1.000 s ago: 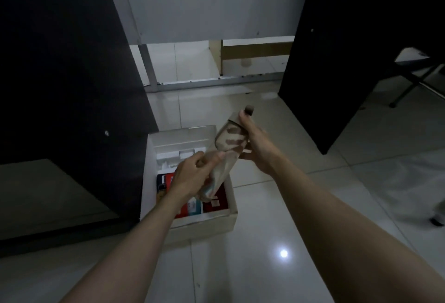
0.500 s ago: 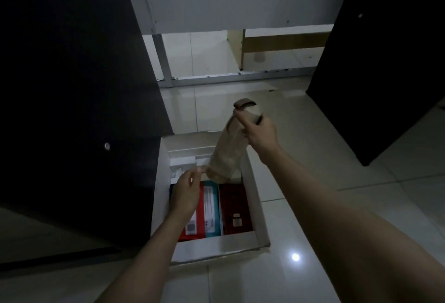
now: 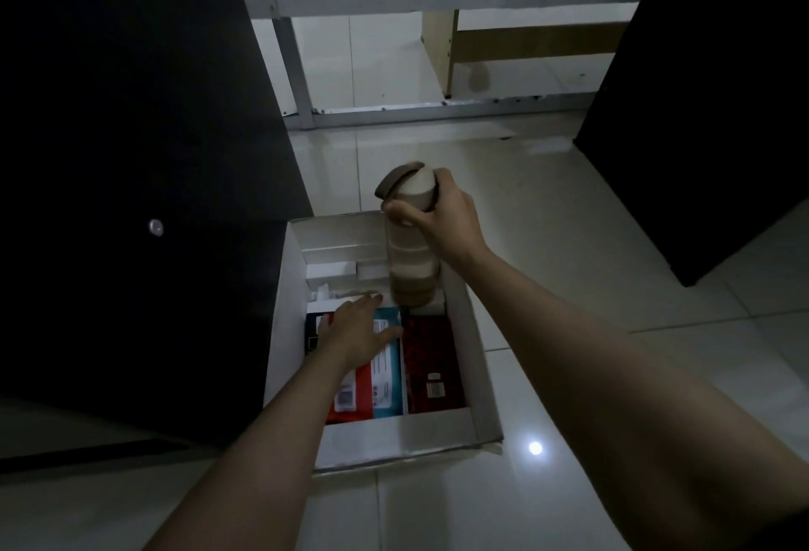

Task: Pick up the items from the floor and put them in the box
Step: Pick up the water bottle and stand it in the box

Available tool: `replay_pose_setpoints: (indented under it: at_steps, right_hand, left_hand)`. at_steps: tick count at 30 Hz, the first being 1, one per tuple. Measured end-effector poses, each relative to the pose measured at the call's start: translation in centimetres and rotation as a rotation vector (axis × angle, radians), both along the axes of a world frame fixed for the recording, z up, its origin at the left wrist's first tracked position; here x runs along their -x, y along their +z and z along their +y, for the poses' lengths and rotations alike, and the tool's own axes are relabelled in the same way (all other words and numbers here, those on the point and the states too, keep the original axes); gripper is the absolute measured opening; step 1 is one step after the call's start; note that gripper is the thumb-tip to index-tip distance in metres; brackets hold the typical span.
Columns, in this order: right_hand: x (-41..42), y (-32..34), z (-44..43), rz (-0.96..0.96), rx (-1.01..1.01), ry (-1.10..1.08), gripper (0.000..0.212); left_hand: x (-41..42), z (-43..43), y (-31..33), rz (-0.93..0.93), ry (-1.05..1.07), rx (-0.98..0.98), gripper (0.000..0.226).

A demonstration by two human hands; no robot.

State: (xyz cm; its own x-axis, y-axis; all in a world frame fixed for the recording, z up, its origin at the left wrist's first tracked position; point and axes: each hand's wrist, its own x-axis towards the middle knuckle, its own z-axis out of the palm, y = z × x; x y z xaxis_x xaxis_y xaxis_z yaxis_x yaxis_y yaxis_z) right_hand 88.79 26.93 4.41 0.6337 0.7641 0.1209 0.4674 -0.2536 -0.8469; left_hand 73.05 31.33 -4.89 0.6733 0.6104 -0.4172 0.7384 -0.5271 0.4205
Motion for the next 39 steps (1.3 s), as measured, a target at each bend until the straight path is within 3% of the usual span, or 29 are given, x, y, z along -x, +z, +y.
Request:
replay_pose_setpoints:
  at_steps: [9, 15, 25, 32, 36, 39]
  right_hand:
    - [-0.8, -0.6, 0.5, 0.1, 0.04, 0.079, 0.064]
    - [-1.4, -0.7, 0.4, 0.034, 0.048, 0.087, 0.068]
    - [-1.7, -1.2, -0.5, 0.047, 0.067, 0.043, 0.069]
    - [-0.2, -1.0, -4.2, 0.071, 0.061, -0.059, 0.088]
    - [2.3, 1.1, -8.5, 0.039, 0.052, -0.102, 0.08]
    - [5.6, 3.0, -12.1, 0.061, 0.054, -0.09, 0.06]
  left_hand:
    - [-0.4, -0.2, 0.5, 0.103, -0.066, -0.044, 0.077]
    - [-0.5, -0.4, 0.6, 0.209, -0.139, -0.06, 0.083]
    - [-0.7, 0.0, 0.1, 0.207, -0.126, -0.02, 0.086]
    - [0.1, -1.3, 2.5, -0.146, 0.088, -0.046, 0.07]
    - [0.7, -3.9, 7.4, -0.337, 0.19, -0.078, 0.059]
    - [1.9, -7.6, 11.5, -0.496, 0.28, -0.104, 0.049]
